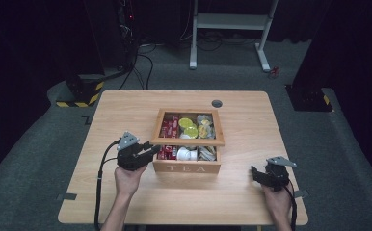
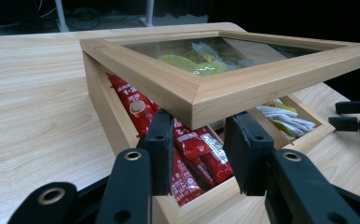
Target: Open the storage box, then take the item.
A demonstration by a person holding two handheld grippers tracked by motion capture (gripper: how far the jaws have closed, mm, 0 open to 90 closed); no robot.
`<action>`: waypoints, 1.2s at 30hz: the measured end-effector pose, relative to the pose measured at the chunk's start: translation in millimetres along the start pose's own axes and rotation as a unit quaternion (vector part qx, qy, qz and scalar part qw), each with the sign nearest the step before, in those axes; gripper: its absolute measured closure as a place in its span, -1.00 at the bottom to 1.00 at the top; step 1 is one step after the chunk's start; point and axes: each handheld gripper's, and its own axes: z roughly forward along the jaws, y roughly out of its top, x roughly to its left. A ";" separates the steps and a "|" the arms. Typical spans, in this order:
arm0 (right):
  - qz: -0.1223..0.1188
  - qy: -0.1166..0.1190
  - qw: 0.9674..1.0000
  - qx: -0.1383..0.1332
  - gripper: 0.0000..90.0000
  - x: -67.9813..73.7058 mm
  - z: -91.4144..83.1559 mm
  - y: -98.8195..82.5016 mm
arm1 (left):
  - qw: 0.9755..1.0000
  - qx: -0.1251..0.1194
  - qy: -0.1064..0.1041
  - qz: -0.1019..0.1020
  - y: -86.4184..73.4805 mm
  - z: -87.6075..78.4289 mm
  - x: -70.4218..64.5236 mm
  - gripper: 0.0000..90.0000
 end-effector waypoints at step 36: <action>-0.035 0.150 0.986 -0.057 0.05 30.7 -23.5 22.5 | 1.000 0.014 0.000 0.000 16.4 2.7 4.5 0.40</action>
